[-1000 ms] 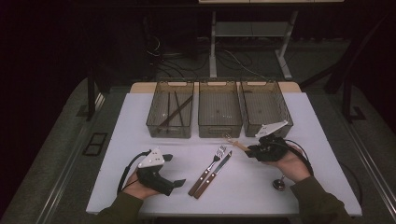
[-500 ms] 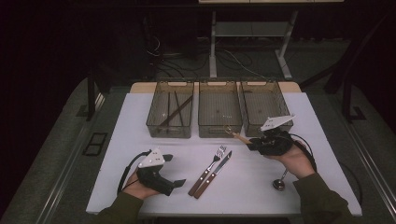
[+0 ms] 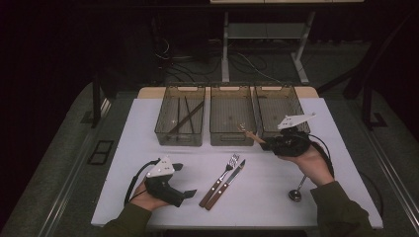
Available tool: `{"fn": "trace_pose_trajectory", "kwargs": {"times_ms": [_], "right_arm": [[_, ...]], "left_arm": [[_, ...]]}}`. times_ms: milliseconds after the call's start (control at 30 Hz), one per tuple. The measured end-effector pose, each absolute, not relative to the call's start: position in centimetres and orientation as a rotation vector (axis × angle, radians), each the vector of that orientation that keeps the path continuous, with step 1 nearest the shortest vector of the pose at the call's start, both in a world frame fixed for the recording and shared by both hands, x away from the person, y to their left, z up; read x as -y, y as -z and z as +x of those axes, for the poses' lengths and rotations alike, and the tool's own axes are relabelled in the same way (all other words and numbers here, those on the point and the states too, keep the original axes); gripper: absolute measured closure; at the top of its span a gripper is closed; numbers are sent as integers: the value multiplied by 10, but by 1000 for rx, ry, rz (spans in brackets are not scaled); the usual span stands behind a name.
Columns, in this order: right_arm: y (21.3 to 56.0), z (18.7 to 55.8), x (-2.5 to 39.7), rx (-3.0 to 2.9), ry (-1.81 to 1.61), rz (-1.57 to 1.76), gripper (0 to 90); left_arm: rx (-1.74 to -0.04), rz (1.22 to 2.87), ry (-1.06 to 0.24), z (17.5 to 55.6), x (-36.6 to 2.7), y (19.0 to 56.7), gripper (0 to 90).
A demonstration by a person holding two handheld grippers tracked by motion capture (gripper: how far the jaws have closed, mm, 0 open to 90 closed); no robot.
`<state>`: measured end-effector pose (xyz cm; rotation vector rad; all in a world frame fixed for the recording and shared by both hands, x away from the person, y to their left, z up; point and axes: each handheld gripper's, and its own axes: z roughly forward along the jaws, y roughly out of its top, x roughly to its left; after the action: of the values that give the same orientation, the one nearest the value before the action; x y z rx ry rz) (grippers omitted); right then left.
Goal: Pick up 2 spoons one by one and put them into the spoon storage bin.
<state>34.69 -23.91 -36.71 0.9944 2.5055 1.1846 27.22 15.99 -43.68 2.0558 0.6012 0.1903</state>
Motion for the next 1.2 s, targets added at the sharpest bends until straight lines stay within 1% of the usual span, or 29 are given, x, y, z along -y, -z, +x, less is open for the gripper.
{"fn": "trace_pose_trajectory", "kwargs": {"times_ms": [767, 1200], "right_arm": [[351, 371, 226, -2417, -1285, 1022, 736], [347, 408, 203, -2421, -1190, 1059, 736]], "left_arm": [[-603, 2058, -187, 272, -160, 437, 0], [-599, 2052, -183, 272, -160, 436, 0]]}}
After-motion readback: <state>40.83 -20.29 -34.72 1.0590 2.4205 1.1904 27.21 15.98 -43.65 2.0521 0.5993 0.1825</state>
